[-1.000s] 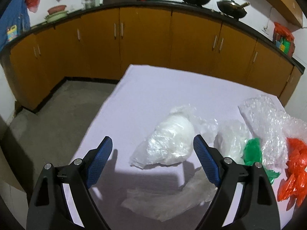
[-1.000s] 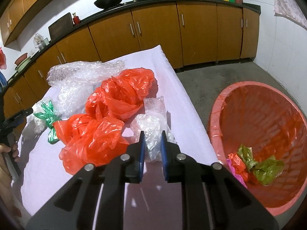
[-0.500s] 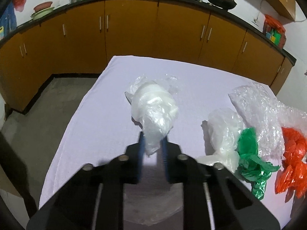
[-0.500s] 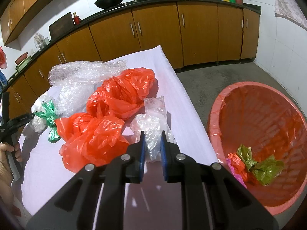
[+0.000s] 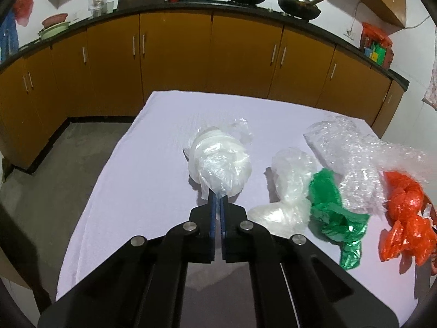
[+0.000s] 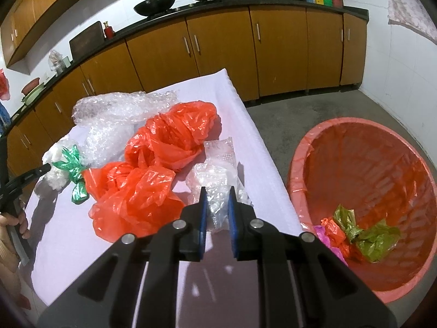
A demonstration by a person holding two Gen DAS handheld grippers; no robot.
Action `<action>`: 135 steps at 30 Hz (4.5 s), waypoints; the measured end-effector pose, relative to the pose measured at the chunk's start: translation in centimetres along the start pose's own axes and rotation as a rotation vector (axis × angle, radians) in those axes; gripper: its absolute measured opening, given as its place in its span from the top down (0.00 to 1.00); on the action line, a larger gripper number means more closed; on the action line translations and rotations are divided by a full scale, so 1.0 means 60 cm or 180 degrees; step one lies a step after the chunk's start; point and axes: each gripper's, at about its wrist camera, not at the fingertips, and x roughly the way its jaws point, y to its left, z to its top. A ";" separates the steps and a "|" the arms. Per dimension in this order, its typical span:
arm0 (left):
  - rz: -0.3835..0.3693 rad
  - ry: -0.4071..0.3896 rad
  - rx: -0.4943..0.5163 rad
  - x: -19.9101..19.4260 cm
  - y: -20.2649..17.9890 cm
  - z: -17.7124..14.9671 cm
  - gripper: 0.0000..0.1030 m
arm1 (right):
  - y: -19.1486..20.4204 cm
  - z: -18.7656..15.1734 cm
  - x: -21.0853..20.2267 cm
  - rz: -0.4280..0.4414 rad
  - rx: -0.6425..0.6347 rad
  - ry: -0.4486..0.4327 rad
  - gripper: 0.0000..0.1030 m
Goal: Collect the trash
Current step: 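Grasp the white bag with the left tool while the right tool grasps a clear bag, then carry white and clear bags over the wastebasket and open both tools, then grasp the clear plastic bag with the left tool while the right tool grasps an orange bag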
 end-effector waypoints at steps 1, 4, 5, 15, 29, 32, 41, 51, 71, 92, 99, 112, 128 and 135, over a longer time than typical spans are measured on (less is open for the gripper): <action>-0.0004 -0.0023 0.0007 -0.006 -0.002 0.001 0.97 | 0.000 0.000 -0.003 0.0001 0.0002 -0.0009 0.86; -0.0029 -0.0106 0.0037 -0.026 -0.012 0.003 0.97 | -0.002 -0.001 -0.012 0.0005 0.0011 -0.0037 0.86; -0.0040 -0.0139 0.0052 -0.034 -0.016 0.004 0.97 | -0.003 -0.001 -0.016 0.0006 0.0014 -0.0047 0.86; -0.0214 -0.0362 0.0095 -0.090 -0.058 0.011 0.98 | -0.013 -0.003 -0.060 0.0002 0.0026 -0.0173 0.86; -0.0772 -0.0634 0.0312 -0.174 -0.176 0.023 0.98 | -0.042 0.004 -0.124 -0.0015 0.0126 -0.0393 0.87; -0.0935 -0.0659 0.0397 -0.187 -0.214 0.021 0.98 | -0.053 0.005 -0.138 -0.0037 0.0160 -0.0445 0.87; -0.1379 -0.0663 0.0556 -0.202 -0.318 0.006 0.98 | -0.100 0.007 -0.182 -0.0236 0.0231 -0.0616 0.86; -0.1800 -0.0511 0.0783 -0.190 -0.450 -0.025 0.98 | -0.185 0.001 -0.217 -0.0528 0.0441 -0.0702 0.87; -0.2117 -0.0130 0.1216 -0.134 -0.599 -0.091 0.98 | -0.291 -0.013 -0.222 -0.0784 0.0711 -0.0731 0.87; -0.2089 0.0198 0.1173 -0.092 -0.614 -0.105 0.59 | -0.327 -0.019 -0.214 -0.0853 0.0868 -0.0761 0.67; -0.1954 0.0117 0.0964 -0.102 -0.564 -0.089 0.55 | -0.307 -0.019 -0.220 -0.0813 0.0821 -0.0780 0.66; -0.1207 -0.0309 0.0593 -0.134 -0.393 -0.066 0.33 | -0.180 0.001 -0.196 -0.0575 0.0355 -0.0777 0.30; 0.0280 -0.0272 0.0206 -0.065 -0.105 -0.032 0.12 | 0.040 0.015 -0.081 0.0303 -0.0071 -0.0317 0.36; 0.0279 -0.0094 0.0117 -0.037 -0.063 -0.034 0.10 | 0.088 0.010 -0.039 0.0314 -0.0206 -0.0118 0.36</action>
